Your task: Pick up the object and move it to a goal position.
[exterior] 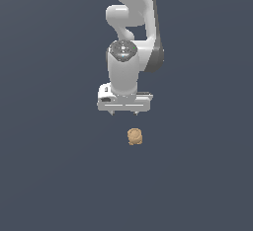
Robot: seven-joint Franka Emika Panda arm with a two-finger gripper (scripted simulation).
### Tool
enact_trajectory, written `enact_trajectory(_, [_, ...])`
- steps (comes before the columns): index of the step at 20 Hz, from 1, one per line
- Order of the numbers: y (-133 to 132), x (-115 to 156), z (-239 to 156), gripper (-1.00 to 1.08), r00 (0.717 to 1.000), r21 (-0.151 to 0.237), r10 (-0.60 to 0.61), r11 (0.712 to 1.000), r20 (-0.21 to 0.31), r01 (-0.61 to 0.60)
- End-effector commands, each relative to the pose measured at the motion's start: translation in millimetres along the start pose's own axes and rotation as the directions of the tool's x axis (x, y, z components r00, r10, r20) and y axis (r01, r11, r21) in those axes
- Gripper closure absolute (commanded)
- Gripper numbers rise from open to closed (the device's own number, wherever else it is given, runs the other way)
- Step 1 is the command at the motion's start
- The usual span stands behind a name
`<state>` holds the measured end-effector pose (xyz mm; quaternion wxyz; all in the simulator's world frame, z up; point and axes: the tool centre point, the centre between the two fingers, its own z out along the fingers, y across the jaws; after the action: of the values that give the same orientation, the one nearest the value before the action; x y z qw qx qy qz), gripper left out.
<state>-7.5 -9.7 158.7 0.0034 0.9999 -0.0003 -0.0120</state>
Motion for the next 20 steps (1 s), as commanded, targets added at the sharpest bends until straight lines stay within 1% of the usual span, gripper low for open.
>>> enact_trajectory(1, [0.0,0.0,0.0,-0.92,1.0,0.0,0.0,1.0,0.0,0.0])
enact_trajectory(4, [-0.5,2.3,-1.6,-0.92,1.0,-0.005,-0.01,1.0,-0.007,0.01])
enact_trajectory(9, [-2.2,10.2,-8.4,-0.92,0.998,-0.026,-0.044,0.999,-0.032,0.044])
enact_trajectory(14, [-3.1,11.1,-6.6,-0.92,0.998,-0.025,-0.046,0.999,-0.031,0.046])
enact_trajectory(20, [-12.3,20.9,7.6,-0.92,0.997,-0.022,-0.072,0.997,-0.03,0.071])
